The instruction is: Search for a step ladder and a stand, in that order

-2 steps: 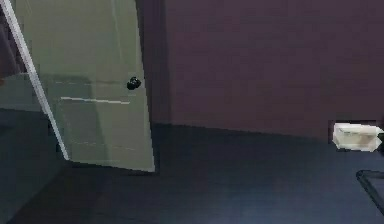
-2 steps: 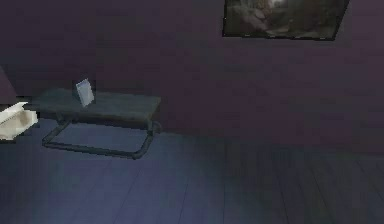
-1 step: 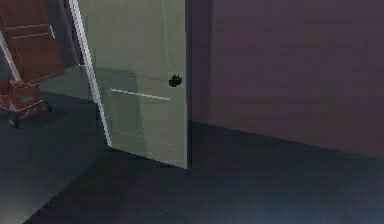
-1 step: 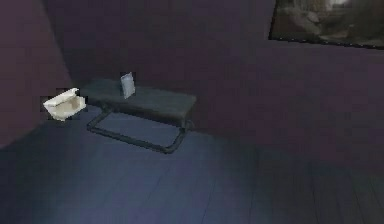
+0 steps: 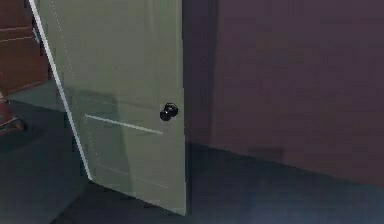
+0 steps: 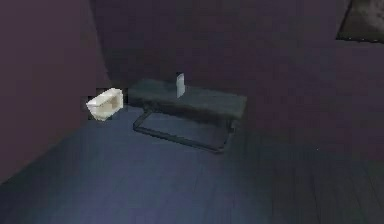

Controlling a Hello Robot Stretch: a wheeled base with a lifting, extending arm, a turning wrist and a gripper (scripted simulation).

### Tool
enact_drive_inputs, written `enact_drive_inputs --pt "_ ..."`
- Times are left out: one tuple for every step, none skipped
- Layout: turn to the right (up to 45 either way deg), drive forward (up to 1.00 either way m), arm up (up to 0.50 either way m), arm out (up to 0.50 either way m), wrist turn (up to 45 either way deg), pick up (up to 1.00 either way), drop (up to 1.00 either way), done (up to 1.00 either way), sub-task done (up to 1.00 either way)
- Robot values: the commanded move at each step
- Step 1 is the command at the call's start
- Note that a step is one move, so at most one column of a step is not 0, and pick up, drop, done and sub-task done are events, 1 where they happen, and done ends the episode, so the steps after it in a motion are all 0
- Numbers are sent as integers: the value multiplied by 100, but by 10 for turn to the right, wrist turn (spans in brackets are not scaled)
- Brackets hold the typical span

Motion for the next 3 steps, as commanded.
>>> enact_drive_inputs --pt "-450 0 0 0 0 0 0 0 0" --pt "-210 0 0 0 0 0 0 0 0" --pt "0 100 0 0 0 0 0 0 0"
